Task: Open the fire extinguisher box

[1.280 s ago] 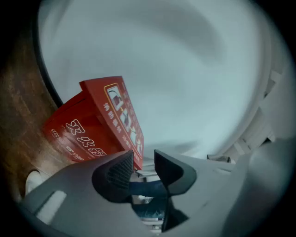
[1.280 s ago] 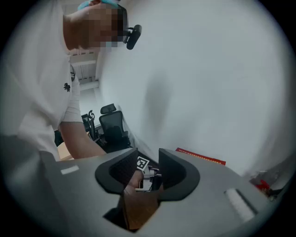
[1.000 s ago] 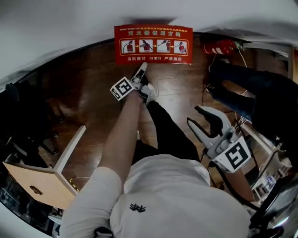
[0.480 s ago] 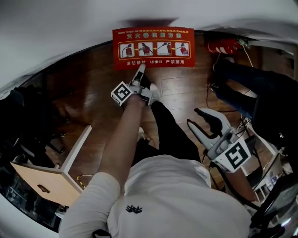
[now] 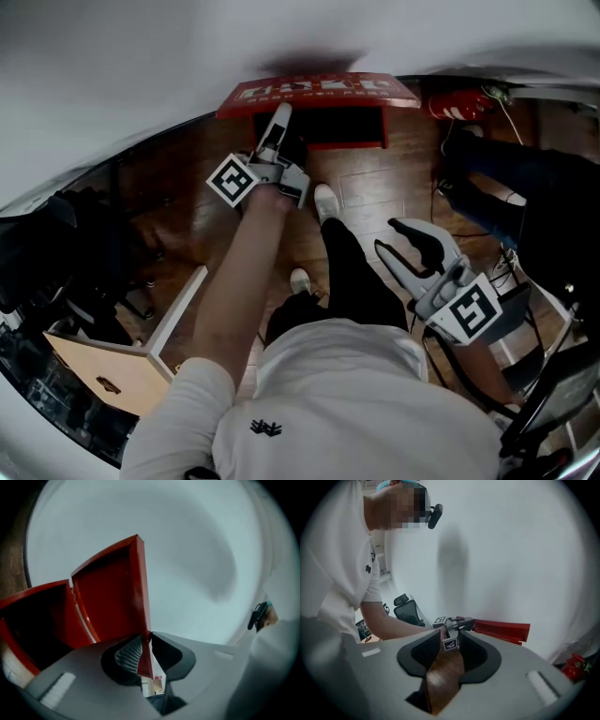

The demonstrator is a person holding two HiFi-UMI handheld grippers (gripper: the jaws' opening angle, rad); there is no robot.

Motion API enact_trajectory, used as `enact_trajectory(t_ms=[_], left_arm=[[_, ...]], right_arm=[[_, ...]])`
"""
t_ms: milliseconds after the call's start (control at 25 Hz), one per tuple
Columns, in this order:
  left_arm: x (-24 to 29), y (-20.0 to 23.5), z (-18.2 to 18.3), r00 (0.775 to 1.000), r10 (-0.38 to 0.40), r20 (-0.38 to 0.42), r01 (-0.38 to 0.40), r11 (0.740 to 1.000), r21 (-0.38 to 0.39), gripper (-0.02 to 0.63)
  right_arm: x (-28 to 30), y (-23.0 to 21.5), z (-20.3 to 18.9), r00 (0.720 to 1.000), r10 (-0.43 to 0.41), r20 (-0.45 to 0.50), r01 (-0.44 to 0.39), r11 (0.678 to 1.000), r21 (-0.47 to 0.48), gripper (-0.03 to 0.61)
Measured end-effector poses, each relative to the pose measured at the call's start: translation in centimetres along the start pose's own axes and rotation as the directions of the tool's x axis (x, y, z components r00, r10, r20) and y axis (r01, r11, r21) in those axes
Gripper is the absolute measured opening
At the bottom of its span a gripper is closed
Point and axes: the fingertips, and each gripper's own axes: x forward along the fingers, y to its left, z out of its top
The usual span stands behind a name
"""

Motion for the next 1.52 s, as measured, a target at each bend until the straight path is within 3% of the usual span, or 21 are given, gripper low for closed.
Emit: enact_trajectory(t_ms=[440,840,1080,1360,1440,1520], left_arm=[[7.6,-1.3,5.8,0.998,-0.055,0.017,0.054,0.997,0.046,0.046],[7.5,-1.5,6.1,0.997,-0.075,0.029,0.073,0.996,0.057,0.052],[7.2,-2.0,5.8,0.997,-0.079,0.016,0.077,0.993,0.086,0.138],[0.5,-5.0,5.0,0.997,-0.07,-0.008,0.071,0.985,0.16,0.163],[-3.0,-6.6,4.2,0.996,-0.076,-0.048,0.086,0.968,0.237,0.161],[-6.5,-9.2,2.9,0.988,-0.109,-0.112,0.141,0.932,0.335,0.16]], right_arm=[[-0.2,-3.1,0.0,0.998,-0.062,-0.009,0.062,0.998,0.023,0.114],[-0.8,-3.7,-0.3,0.997,-0.076,-0.028,0.077,0.997,0.021,0.115],[-1.1,-2.9,-0.6,0.996,-0.086,-0.004,0.086,0.996,0.007,0.115],[-2.1,0.6,-1.9,0.995,-0.088,0.046,0.09,0.995,-0.044,0.115],[-2.6,2.4,-2.4,0.994,-0.086,0.074,0.092,0.992,-0.082,0.115],[-3.1,4.6,-3.0,0.99,-0.087,0.112,0.102,0.986,-0.135,0.115]])
